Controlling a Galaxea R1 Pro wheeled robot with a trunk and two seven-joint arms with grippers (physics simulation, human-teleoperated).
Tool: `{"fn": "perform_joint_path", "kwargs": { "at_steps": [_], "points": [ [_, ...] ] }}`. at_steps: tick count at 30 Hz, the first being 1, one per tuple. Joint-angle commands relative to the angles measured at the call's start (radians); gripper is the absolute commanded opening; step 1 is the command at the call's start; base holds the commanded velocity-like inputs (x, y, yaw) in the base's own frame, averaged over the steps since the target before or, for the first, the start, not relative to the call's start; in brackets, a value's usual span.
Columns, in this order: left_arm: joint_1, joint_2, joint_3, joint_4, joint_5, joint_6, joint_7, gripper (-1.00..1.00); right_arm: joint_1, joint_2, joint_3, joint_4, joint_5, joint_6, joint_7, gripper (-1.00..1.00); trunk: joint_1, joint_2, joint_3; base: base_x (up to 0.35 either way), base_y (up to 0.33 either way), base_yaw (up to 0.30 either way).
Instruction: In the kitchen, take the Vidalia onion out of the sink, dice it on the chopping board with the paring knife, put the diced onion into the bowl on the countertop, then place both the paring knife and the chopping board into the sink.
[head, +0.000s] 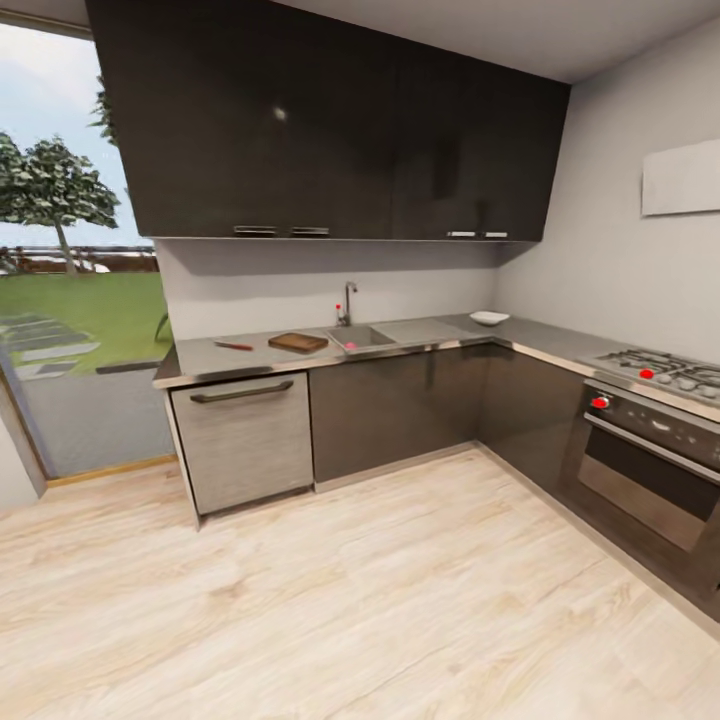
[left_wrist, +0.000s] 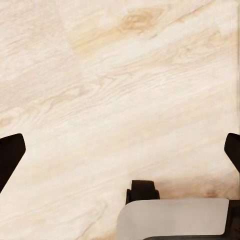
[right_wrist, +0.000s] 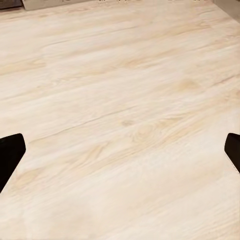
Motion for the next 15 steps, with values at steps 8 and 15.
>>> {"fn": "perform_joint_path", "kwargs": {
  "at_steps": [8,15],
  "points": [
    [0.000,0.000,0.001,-0.001,0.001,-0.001,0.000,1.00,0.000,0.000,0.000,0.000,0.000,-0.002,-0.002,1.00,0.001,0.000,-0.001,0.280,-0.219,0.116],
    [0.000,0.000,0.001,-0.001,0.001,-0.001,0.000,1.00,0.000,0.000,0.000,0.000,0.000,-0.002,-0.002,1.00,0.001,0.000,-0.001,0.280,-0.220,0.166]
  ]
}}
